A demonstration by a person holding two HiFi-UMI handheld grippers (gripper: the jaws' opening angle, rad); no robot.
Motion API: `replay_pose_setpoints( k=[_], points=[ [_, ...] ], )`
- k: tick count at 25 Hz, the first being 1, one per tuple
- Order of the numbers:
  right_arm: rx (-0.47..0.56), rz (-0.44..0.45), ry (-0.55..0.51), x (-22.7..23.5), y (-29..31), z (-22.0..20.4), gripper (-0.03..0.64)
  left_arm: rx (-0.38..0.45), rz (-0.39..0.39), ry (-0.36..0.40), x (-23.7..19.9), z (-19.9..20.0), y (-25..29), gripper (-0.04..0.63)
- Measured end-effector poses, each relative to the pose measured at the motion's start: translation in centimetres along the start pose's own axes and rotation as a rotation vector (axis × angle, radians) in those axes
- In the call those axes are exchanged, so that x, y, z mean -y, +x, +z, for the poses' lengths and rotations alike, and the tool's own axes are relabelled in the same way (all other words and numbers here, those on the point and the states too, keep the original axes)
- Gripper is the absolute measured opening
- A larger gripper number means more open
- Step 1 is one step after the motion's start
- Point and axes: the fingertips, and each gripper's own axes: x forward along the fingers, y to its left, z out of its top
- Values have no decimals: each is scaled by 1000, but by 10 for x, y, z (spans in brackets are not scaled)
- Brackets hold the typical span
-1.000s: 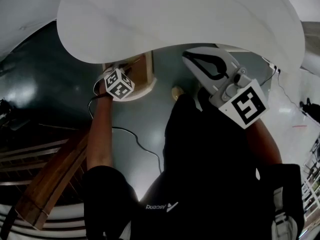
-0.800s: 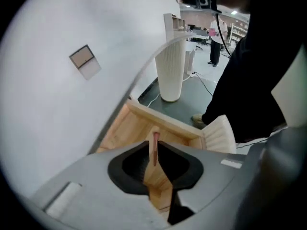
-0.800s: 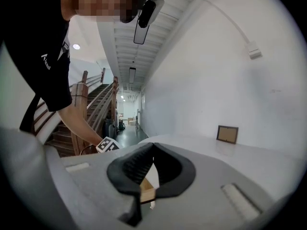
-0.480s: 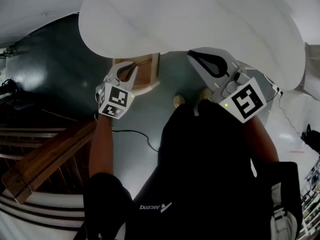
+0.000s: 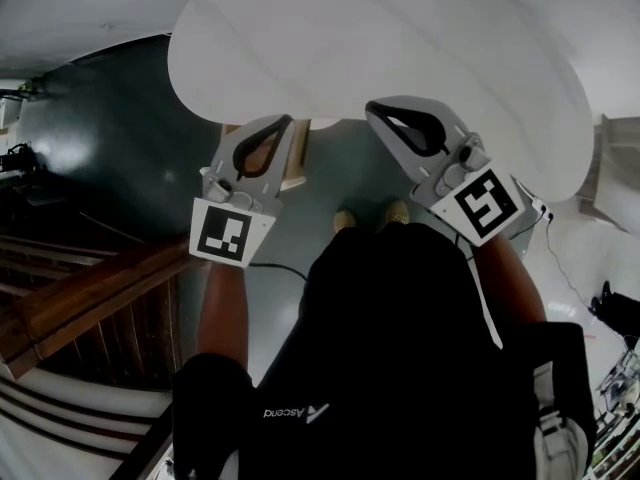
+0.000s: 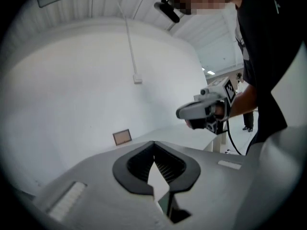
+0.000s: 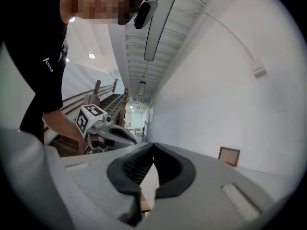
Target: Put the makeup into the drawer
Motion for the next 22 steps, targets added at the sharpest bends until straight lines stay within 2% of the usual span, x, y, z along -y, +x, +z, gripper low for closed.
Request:
replay_pose_setpoints(
  k=[4, 10, 15, 22],
  points=[
    [43, 15, 13, -2, -11, 14, 3, 133, 38, -63, 13, 45, 0, 11],
    [119, -9, 16, -1, -46, 41, 3, 263, 34, -115, 49, 99, 8, 11],
    [148, -47, 12, -6, -63, 50, 3, 308, 11, -151, 70, 116, 12, 11],
    [179, -88, 2, -15, -90, 58, 3, 324, -12, -152, 97, 125, 9, 11]
  ],
)
